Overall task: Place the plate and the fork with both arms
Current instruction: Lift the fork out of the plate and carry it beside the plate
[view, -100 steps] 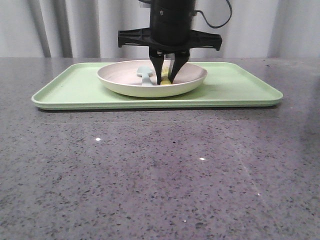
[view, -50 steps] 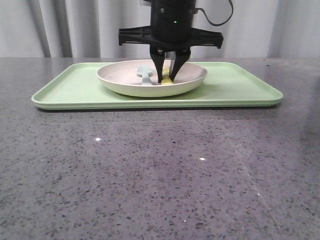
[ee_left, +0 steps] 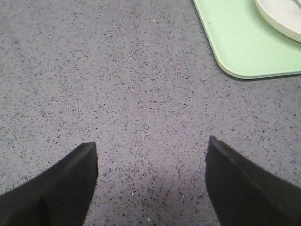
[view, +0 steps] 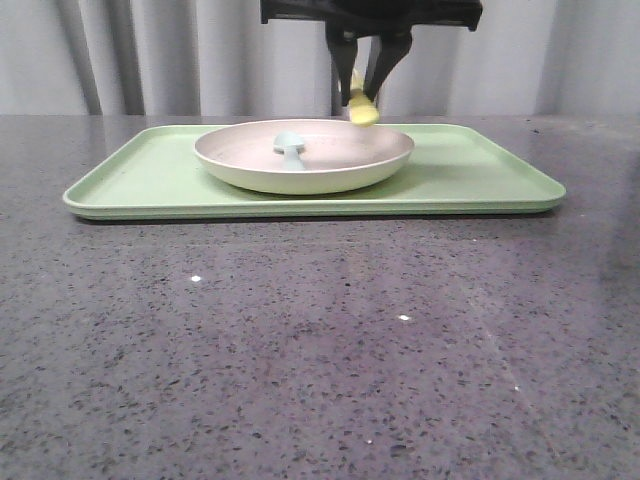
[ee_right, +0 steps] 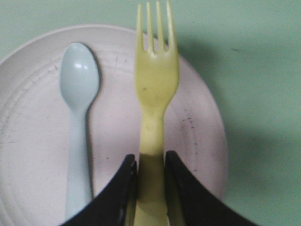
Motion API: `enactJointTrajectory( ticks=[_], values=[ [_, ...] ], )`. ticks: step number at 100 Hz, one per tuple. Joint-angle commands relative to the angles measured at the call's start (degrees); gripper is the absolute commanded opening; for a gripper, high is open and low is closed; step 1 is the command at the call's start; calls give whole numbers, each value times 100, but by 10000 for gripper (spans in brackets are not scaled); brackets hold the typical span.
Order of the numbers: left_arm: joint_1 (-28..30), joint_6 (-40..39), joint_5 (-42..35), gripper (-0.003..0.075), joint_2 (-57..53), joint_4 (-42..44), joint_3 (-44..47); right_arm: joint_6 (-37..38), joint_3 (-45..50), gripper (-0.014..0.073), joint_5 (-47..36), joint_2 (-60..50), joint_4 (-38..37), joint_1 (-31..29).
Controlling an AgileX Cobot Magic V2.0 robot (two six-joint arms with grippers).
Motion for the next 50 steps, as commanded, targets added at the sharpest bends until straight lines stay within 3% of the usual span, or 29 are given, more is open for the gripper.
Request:
enactJointTrajectory(
  ticks=[1, 50],
  values=[
    [12, -69, -375, 473, 32, -21, -147, -84, -157, 76, -49, -483, -326, -87],
    [12, -69, -375, 473, 32, -21, -147, -748, -150, 76, 203, -604, -333, -563]
  ],
)
